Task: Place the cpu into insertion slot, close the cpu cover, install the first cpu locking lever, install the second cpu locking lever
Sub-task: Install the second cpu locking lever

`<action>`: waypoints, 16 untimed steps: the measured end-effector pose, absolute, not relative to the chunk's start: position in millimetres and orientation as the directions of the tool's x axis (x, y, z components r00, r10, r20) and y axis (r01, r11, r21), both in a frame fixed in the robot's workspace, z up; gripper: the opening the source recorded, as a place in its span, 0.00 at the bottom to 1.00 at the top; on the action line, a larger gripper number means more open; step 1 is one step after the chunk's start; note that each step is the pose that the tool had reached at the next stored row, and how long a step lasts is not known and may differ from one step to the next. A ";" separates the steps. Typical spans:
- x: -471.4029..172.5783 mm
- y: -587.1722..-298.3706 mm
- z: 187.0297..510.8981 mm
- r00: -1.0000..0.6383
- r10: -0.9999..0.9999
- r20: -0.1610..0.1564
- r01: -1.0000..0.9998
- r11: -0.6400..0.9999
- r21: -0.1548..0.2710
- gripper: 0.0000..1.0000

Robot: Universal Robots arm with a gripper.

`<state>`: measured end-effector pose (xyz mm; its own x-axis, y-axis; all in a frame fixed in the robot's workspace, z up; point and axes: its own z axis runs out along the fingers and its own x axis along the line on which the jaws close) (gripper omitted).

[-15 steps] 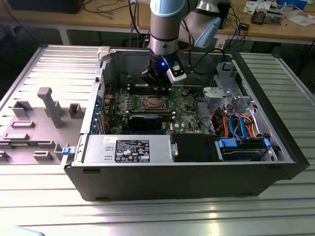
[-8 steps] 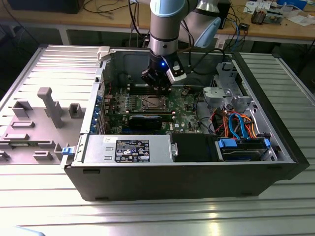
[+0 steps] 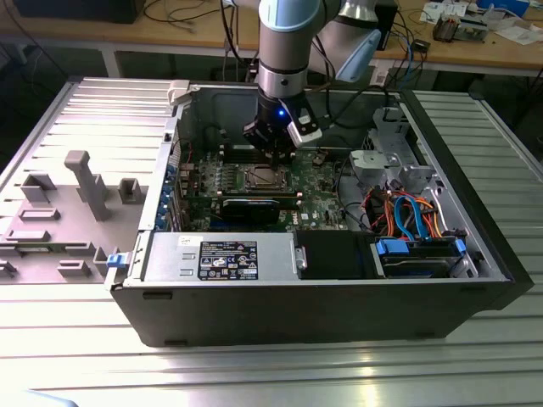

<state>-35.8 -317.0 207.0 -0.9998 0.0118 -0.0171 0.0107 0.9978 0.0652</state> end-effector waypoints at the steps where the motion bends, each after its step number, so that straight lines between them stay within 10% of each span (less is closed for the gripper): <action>1: -35.9 -318.0 207.0 -1.000 0.012 -0.017 0.011 0.998 0.065 0.11; 16: -35.9 -328.1 215.0 -1.000 0.012 -0.017 0.011 0.998 0.056 0.11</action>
